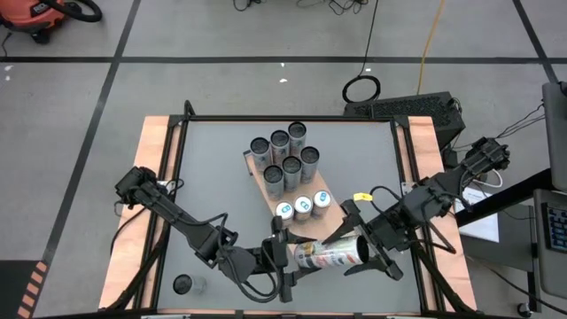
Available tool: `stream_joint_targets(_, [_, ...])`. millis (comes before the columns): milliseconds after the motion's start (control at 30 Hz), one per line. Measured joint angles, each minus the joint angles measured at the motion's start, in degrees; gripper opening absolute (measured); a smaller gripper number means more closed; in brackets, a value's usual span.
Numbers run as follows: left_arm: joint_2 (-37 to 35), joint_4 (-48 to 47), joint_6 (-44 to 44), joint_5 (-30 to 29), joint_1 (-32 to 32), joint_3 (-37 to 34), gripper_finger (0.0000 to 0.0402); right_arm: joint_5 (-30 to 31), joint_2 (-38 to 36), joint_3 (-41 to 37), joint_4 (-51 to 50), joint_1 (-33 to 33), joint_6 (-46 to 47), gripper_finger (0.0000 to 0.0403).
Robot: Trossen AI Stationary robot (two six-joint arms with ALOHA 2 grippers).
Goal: Place canned beverage on shelf
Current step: Put the top right white-yellow soda can on the shelf
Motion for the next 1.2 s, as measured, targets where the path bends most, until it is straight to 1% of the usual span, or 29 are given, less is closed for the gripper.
stream_joint_targets(133, [-0.1, 1.9, 1.8, -0.1, 0.0, 0.0, 0.0265, -0.2, -0.4, 0.0, 0.2, 0.2, -0.2, 0.0288])
stream_joint_targets(467, [-0.1, 2.0, 1.7, -0.1, 0.0, 0.0, 0.0265, 1.3, -1.2, 0.0, 0.6, 0.5, -0.9, 0.0287])
stream_joint_targets(633, [-0.1, 2.1, 1.7, -0.1, 0.0, 0.0, 0.0265, 1.6, -1.2, 0.0, 0.5, 0.5, -0.9, 0.0266])
stream_joint_targets(733, [-0.1, 2.4, 1.7, -0.5, 0.1, 0.0, 0.0265, 4.3, -1.2, 0.0, 0.0, 0.5, -2.1, 0.0246])
stream_joint_targets(867, [-0.1, 2.4, 1.7, -1.5, 0.0, 0.0, 0.0265, 4.5, -1.3, 0.0, -1.3, 0.5, -3.1, 0.0232])
stream_joint_targets(933, [-0.1, 2.4, 1.7, -1.5, 0.0, 0.0, 0.0265, 4.5, -1.3, 0.0, -1.7, 0.7, -3.5, 0.0236])
stream_joint_targets(1033, [-0.1, 2.4, 1.9, -1.1, 0.0, 0.0, 0.0265, 5.2, -1.3, 0.0, -2.4, 1.6, -4.3, 0.0254])
stream_joint_targets(1067, [-0.1, 2.4, 2.0, -1.1, 0.0, 0.0, 0.0265, 6.1, -1.3, 0.0, -2.6, 2.0, -4.3, 0.0262])
stream_joint_targets(1200, [-0.2, 3.3, 2.1, -1.4, 0.0, 0.0, 0.0265, 13.5, -1.8, 0.0, -4.2, 4.3, -4.3, 0.0290])
